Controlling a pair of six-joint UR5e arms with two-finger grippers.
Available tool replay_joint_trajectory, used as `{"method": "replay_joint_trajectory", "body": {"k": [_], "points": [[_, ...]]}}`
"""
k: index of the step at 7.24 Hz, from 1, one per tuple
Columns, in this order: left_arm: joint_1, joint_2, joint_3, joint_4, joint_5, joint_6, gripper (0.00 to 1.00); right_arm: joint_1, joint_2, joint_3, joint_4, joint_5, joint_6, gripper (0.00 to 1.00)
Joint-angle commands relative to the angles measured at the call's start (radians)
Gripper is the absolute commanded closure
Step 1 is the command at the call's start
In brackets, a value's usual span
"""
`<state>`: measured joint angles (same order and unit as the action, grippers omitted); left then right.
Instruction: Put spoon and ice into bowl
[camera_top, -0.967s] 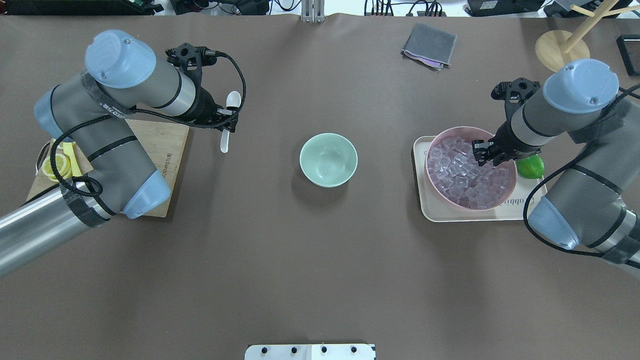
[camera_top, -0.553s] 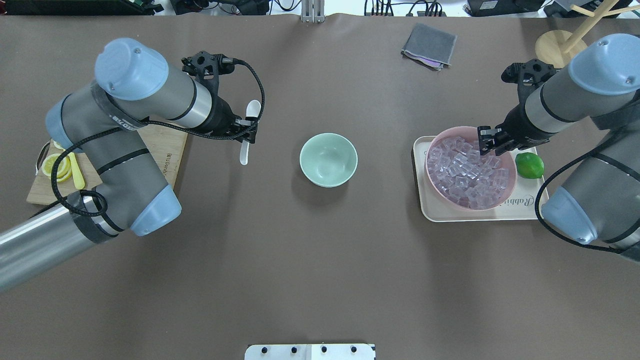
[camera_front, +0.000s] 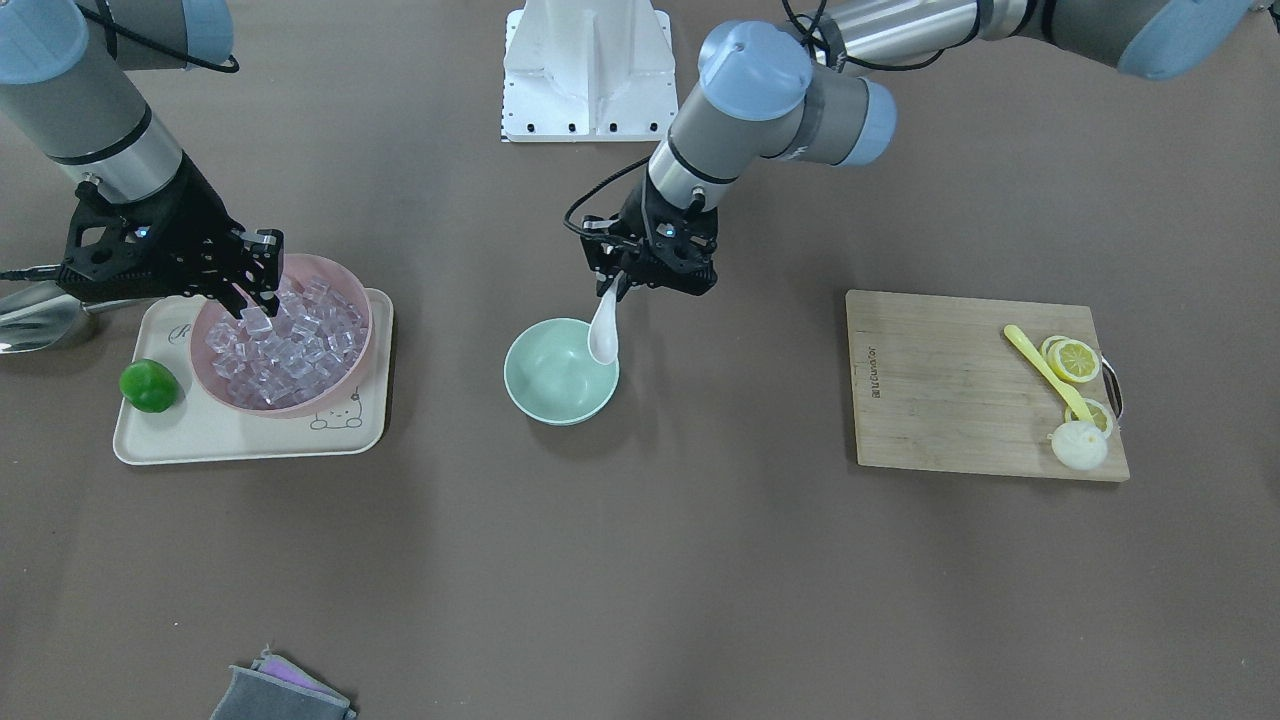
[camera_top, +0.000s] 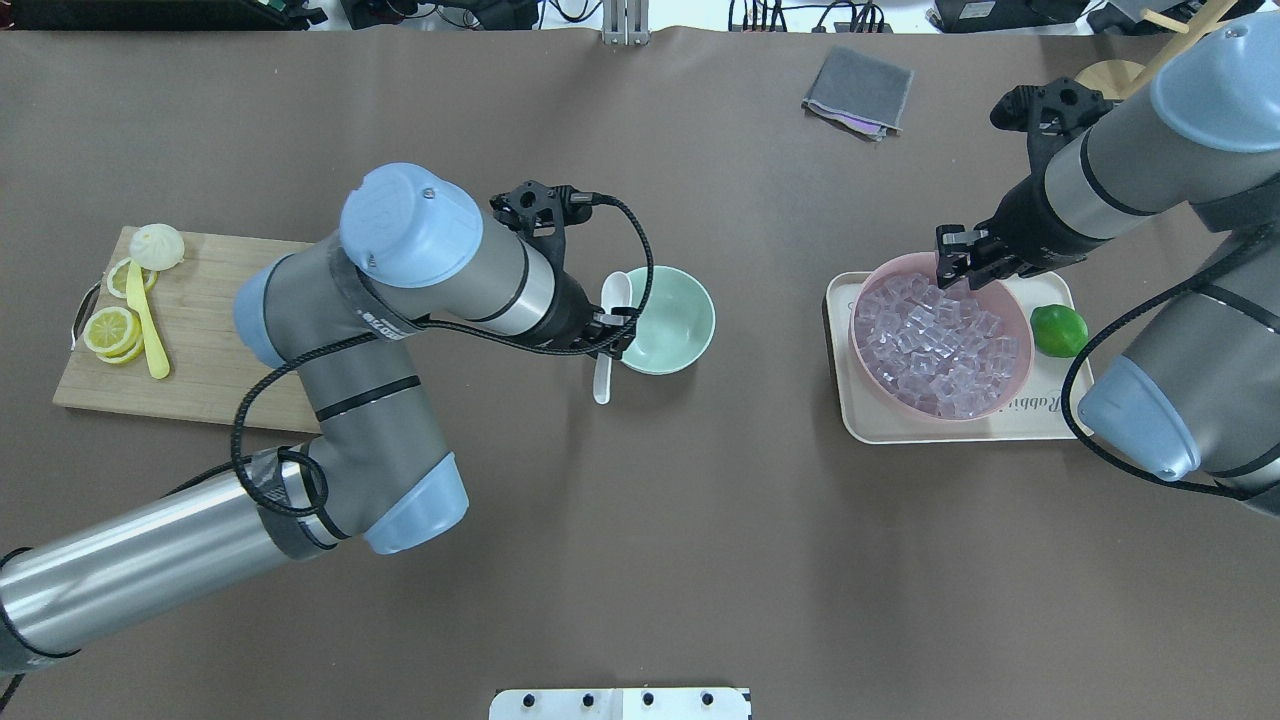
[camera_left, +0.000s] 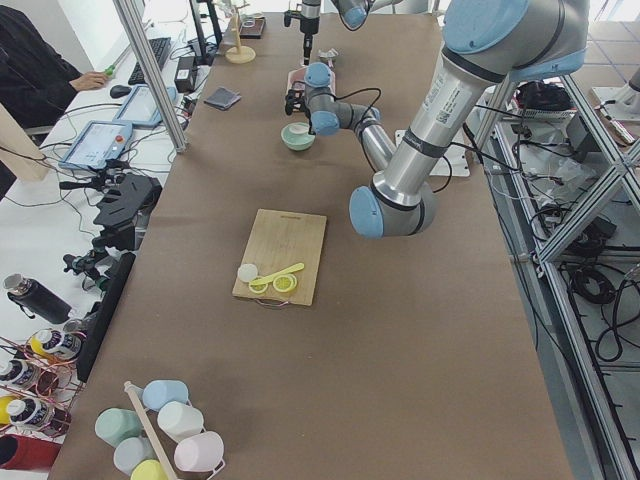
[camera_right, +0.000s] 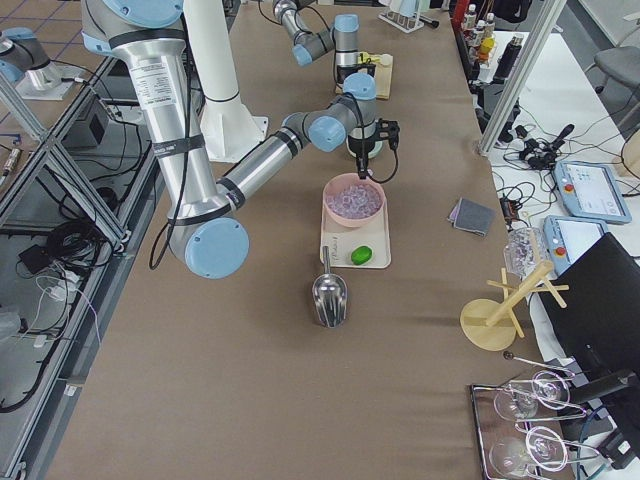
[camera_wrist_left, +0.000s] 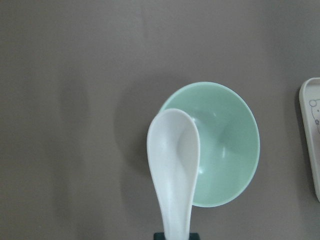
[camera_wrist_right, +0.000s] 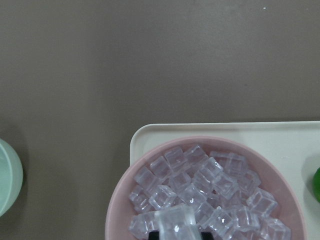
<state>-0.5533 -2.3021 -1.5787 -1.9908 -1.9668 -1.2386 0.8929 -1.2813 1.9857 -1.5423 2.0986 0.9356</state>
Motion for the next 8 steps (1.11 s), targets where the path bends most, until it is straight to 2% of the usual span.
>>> {"method": "replay_joint_trajectory", "body": {"k": [1,2,3,4,5,6,7,8], "points": [[0.026,-0.056,0.063,0.0,0.028,-0.009,1.0,-0.002,0.039,-0.002,-0.001,-0.003,0.038,1.0],[0.024,-0.056,0.065,0.0,0.028,-0.007,0.93,-0.008,0.042,-0.001,0.001,-0.008,0.049,1.0],[0.024,-0.054,0.065,0.0,0.051,-0.004,0.02,-0.014,0.059,-0.002,0.001,-0.009,0.052,1.0],[0.023,-0.053,0.06,0.0,0.119,-0.005,0.02,-0.032,0.068,-0.005,0.001,-0.012,0.054,1.0],[0.006,-0.034,0.033,0.001,0.124,0.004,0.02,-0.054,0.104,-0.019,0.001,-0.029,0.055,1.0],[-0.038,0.022,-0.031,0.004,0.115,0.02,0.02,-0.081,0.141,-0.039,0.001,-0.054,0.074,1.0],[-0.092,0.077,-0.094,0.032,0.065,0.101,0.02,-0.112,0.198,-0.075,0.002,-0.084,0.1,1.0],[-0.144,0.107,-0.113,0.041,0.036,0.157,0.02,-0.153,0.257,-0.132,0.013,-0.138,0.101,1.0]]}}
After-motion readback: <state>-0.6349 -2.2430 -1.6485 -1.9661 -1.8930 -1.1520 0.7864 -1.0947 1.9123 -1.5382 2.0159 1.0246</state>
